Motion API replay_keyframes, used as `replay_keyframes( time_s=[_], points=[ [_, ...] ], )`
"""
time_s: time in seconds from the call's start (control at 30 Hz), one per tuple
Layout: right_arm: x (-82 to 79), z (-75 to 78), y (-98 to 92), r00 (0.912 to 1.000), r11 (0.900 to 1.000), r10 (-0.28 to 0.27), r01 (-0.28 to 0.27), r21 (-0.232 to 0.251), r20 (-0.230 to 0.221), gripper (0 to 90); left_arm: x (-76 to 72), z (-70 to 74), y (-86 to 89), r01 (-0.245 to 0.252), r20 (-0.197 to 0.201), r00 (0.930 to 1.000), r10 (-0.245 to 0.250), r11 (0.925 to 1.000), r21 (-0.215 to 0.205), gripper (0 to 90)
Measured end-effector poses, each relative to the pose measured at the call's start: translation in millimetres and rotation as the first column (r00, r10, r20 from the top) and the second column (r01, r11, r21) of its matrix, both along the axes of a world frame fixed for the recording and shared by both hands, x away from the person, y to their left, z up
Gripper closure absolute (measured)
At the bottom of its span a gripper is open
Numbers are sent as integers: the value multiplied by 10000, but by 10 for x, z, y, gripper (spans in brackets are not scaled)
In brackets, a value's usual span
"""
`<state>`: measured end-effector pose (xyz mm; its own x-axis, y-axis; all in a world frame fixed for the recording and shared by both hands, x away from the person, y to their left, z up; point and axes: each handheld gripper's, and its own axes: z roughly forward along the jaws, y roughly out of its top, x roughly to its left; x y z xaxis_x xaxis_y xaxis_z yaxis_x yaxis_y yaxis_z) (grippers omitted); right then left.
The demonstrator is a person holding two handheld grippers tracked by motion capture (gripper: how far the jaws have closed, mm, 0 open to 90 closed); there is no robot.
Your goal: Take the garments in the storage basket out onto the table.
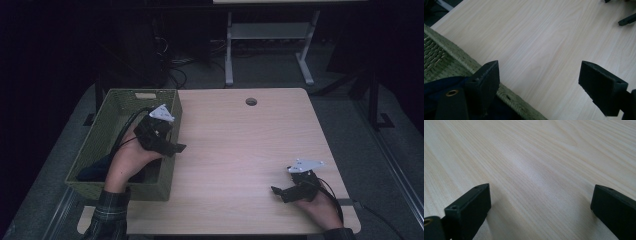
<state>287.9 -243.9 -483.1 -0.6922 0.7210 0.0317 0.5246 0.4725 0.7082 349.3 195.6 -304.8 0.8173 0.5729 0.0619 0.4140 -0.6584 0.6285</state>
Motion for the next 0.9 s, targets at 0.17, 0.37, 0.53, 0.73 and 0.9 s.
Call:
replay_keyframes(
  time_s=[0.17,0.37,0.53,0.73,0.9],
  points=[
    [-1,1,1,10000,10000,-14,14,2,-13,24,-9,25,106,-331,43,9994,331,9994,85,169],
    [0,0,0,10000,10000,-6,6,3,-5,24,-20,51,206,-592,79,9982,591,9981,149,169],
    [-1,1,1,10000,10000,-15,15,3,-13,24,-37,81,328,-908,224,9957,904,9957,175,169],
    [0,0,0,10000,10000,0,0,-1,1,24,-53,105,441,-1237,272,9921,1229,9919,305,169],
    [0,0,0,10000,10000,0,0,-1,1,24,-70,118,554,-1519,262,9882,1507,9872,489,169]
  ],
)
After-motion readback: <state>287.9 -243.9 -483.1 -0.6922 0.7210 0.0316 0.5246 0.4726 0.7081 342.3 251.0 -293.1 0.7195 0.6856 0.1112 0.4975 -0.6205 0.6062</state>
